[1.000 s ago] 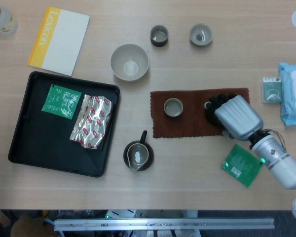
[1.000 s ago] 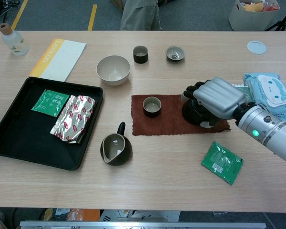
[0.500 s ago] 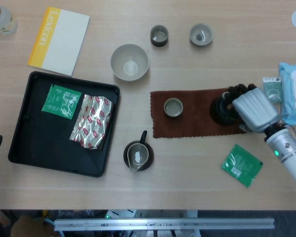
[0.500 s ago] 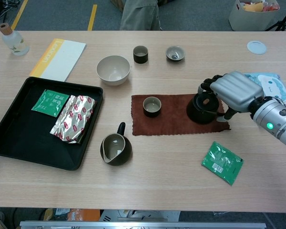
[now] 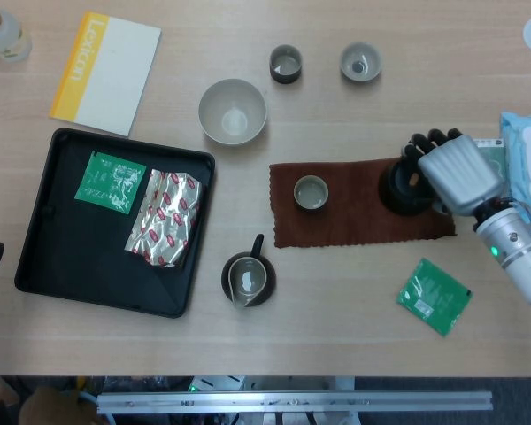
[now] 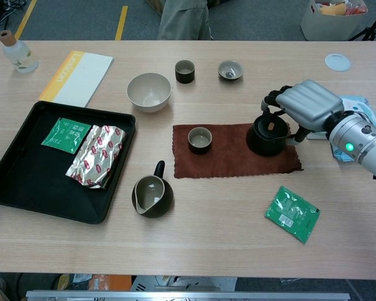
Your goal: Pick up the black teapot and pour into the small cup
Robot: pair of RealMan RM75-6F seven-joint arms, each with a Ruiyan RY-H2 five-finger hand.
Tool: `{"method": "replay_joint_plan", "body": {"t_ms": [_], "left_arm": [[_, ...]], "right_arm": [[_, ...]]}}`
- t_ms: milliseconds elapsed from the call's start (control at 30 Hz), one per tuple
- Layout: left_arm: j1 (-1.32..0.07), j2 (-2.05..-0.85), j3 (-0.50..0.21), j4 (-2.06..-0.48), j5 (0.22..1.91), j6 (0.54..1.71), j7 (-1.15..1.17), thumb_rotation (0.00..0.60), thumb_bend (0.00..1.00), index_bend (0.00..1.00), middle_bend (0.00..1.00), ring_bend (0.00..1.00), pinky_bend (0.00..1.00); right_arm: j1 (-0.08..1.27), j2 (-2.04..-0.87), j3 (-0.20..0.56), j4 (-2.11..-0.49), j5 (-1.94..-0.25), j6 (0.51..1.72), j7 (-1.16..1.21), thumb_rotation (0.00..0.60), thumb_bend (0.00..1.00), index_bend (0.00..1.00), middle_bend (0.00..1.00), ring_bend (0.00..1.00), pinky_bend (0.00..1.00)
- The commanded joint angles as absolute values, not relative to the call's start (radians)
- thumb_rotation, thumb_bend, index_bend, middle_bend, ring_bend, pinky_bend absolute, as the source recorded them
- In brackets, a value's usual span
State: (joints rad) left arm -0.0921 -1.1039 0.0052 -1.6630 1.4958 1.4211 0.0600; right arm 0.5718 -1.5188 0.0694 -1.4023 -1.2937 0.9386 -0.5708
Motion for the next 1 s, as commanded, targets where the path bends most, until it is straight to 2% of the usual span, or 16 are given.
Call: {"method": "replay_joint_plan", "body": {"t_ms": [33, 267, 533, 633, 767, 933, 1000], "left_arm": [[-0.091, -1.103, 0.006, -1.663, 1.496, 1.422, 0.06, 0.6, 0.29, 0.11, 0.15, 0.16, 0.17], [-0.091, -1.103, 0.006, -1.664, 1.497, 1.422, 0.06, 0.6, 0.29, 0.11, 0.15, 0.16, 0.17], [-0.097, -1.103, 0.005, -1.671, 1.505, 1.421, 0.068, 0.6, 0.29, 0.11, 0.15, 0.16, 0.17], [-0.097, -1.101, 0.006, -1.673, 1.507, 1.421, 0.069, 0.6, 0.29, 0.11, 0.15, 0.16, 0.17], [-0.097, -1.1, 0.007, -1.676, 1.507, 1.421, 0.07, 0.6, 0.29, 0.11, 0.15, 0.16, 0.17], [-0.097, -1.101, 0.008, -1.676, 1.503, 1.417, 0.071, 0.6, 0.29, 0.11, 0.15, 0.16, 0.17], [-0.096, -1.101, 0.008, -1.676, 1.502, 1.418, 0.07, 0.6, 0.29, 0.11, 0.15, 0.16, 0.17]], "right_arm": [[0.58, -1.503, 0.061, -1.423, -1.289, 0.918, -0.556, 0.6, 0.0, 0.28, 0.27, 0.27, 0.4], [0.585, -1.432, 0.051, -1.508, -1.243, 0.876, -0.527, 0.6, 0.0, 0.12, 0.22, 0.24, 0.4], [0.579, -1.354, 0.065, -1.603, -1.244, 0.883, -0.408, 0.6, 0.0, 0.11, 0.22, 0.24, 0.4], [0.589, -1.317, 0.081, -1.629, -1.232, 0.865, -0.357, 0.596, 0.0, 0.1, 0.26, 0.24, 0.4], [0.61, -1.287, 0.103, -1.629, -1.206, 0.844, -0.331, 0.524, 0.0, 0.1, 0.33, 0.24, 0.4], [0.651, -1.285, 0.126, -1.602, -1.148, 0.79, -0.311, 0.465, 0.01, 0.11, 0.34, 0.25, 0.4], [0.668, -1.29, 0.134, -1.589, -1.13, 0.771, -0.303, 0.441, 0.01, 0.14, 0.34, 0.26, 0.4]]}}
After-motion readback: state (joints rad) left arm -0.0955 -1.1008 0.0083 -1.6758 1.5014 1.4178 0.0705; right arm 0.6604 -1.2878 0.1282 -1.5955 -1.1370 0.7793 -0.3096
